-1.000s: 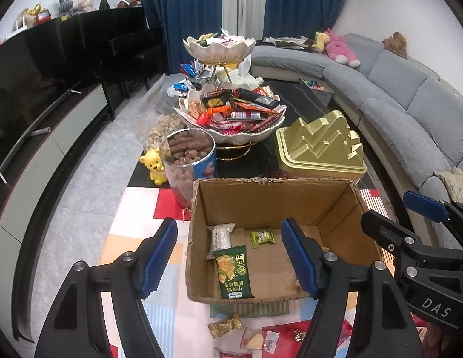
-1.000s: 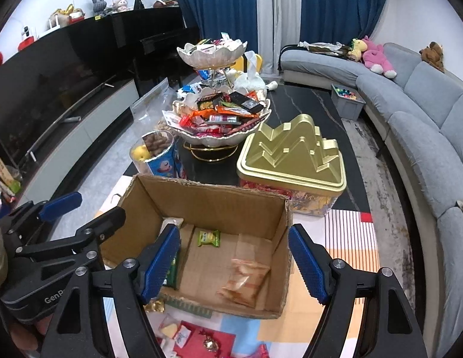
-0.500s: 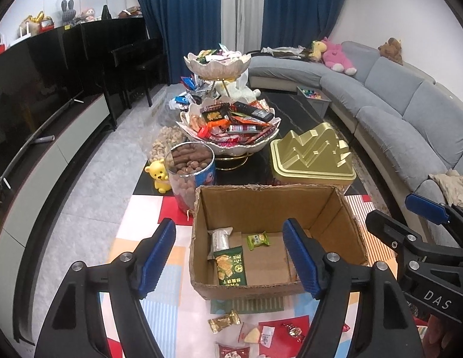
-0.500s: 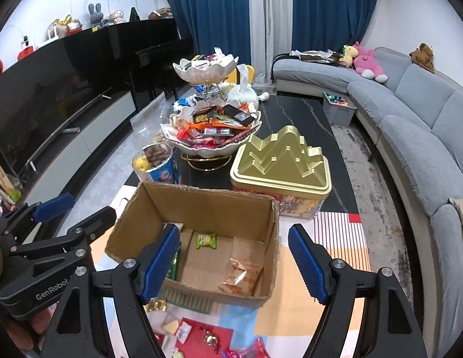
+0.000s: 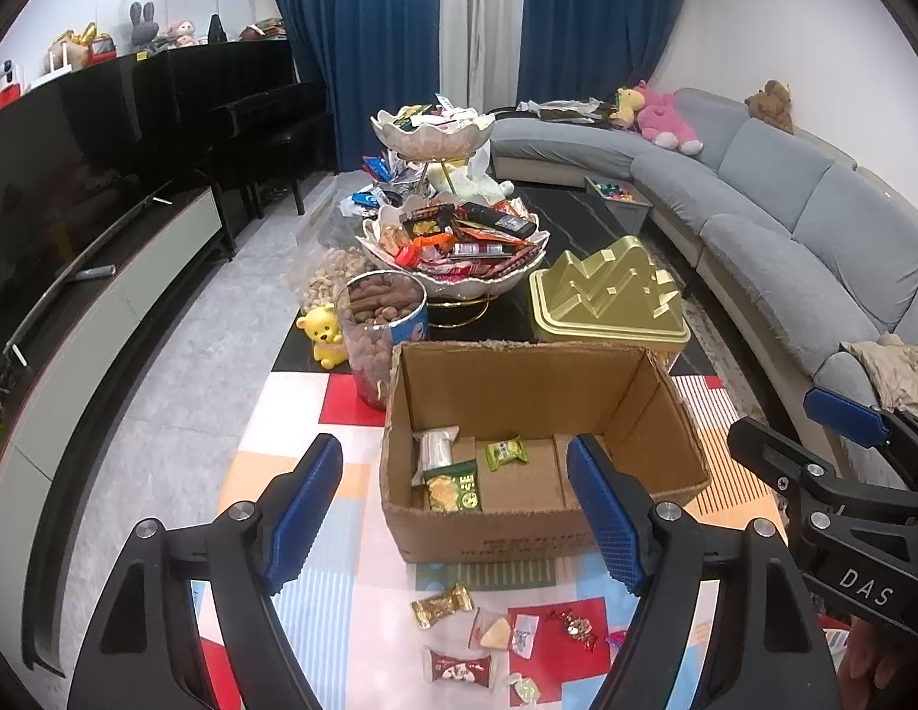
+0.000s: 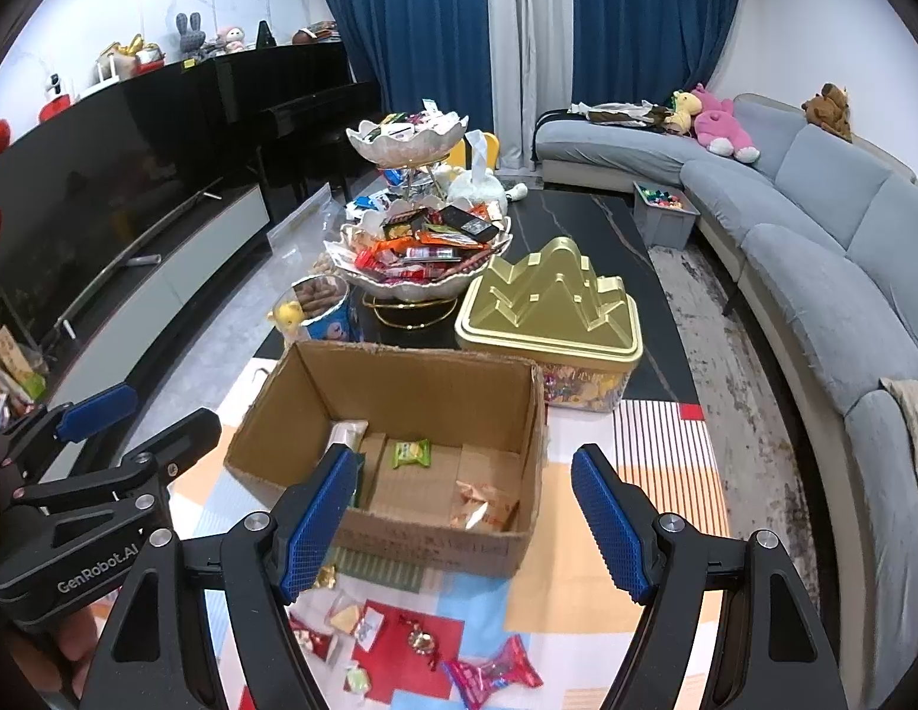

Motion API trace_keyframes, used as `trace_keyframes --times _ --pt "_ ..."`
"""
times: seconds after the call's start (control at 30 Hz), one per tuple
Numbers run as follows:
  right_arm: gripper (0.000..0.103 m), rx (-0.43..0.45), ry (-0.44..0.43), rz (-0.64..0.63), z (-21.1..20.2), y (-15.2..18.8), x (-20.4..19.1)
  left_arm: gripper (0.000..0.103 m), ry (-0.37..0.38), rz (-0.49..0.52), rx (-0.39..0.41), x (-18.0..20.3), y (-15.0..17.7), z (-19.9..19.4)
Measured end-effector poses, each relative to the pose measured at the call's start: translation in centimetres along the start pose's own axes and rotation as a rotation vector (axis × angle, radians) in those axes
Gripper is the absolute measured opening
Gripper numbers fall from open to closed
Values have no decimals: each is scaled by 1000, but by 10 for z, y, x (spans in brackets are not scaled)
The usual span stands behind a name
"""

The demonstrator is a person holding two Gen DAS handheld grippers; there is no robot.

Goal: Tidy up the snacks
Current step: 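Withdraw both open tools from the box back toward the remaining snacks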

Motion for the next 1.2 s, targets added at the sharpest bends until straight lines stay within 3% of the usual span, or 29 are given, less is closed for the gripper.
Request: trace_keyframes --times 0.67,1.2 --pt "76 -44 29 8 -15 51 9 78 -14 18 -42 6 56 -14" --pt "76 -112 39 -6 -17 109 24 78 -1 32 -156 33 140 -13"
Point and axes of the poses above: each gripper's, at about its wrist camera, not at the fingertips, and z roughly the way its jaws point, x to its right, y to its underside, the point moved 9 cm from there along z, roughly the way its jaws point, and after that the axes turned 8 degrees about x, right-handed, at the moved point
